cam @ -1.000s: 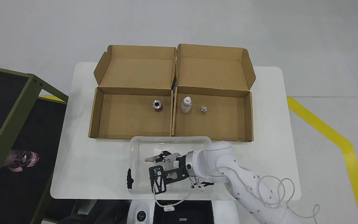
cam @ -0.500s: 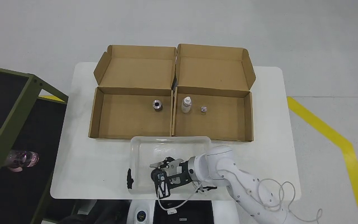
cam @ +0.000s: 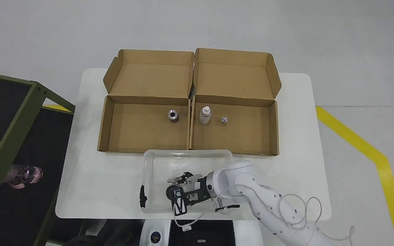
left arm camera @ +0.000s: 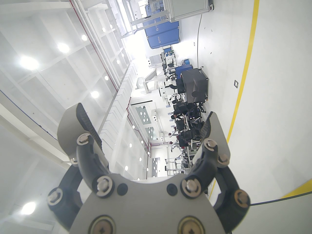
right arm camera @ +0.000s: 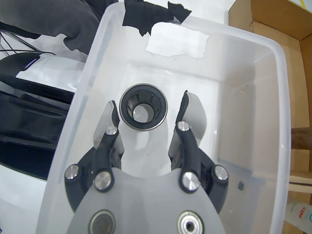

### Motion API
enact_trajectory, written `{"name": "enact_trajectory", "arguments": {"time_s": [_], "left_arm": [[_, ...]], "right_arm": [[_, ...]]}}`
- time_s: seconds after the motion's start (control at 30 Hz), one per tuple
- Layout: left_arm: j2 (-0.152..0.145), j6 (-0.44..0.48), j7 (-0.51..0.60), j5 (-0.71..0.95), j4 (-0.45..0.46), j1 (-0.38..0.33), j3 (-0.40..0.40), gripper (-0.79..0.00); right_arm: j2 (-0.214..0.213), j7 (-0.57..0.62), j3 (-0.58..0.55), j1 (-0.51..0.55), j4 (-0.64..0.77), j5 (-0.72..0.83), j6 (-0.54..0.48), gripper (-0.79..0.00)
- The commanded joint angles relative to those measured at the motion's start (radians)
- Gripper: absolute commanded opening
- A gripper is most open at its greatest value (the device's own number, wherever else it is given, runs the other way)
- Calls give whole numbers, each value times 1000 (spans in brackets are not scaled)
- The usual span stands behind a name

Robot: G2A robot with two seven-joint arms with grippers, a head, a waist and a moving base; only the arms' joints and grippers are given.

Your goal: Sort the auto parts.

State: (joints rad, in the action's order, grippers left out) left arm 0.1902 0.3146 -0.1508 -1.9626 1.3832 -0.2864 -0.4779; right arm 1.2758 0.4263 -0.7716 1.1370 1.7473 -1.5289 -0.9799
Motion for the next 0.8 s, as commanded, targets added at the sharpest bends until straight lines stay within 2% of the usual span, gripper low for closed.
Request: {"name": "enact_trajectory", "arguments": {"time_s": [0.0, 0.47, 0.6, 0.67, 0.7, 0.77], "left_arm": [[0, 0, 0, 0, 0, 0, 0, 0], [0, 0, 0, 0, 0, 0, 0, 0], [0, 0, 0, 0, 0, 0, 0, 0], [0, 0, 0, 0, 0, 0, 0, 0], [0, 0, 0, 0, 0, 0, 0, 0], [0, 0, 0, 0, 0, 0, 0, 0]], "right_arm": [[4, -7, 16, -15, -23, -4, 6, -320], [30, -47, 94, -100, -121, 10, 31, -363], [34, -58, 103, -114, -134, 21, 37, -425], [36, -63, 107, -120, -139, 28, 39, -480], [37, -66, 109, -123, -142, 31, 39, -542], [39, -69, 113, -129, -146, 36, 41, -606]]}}
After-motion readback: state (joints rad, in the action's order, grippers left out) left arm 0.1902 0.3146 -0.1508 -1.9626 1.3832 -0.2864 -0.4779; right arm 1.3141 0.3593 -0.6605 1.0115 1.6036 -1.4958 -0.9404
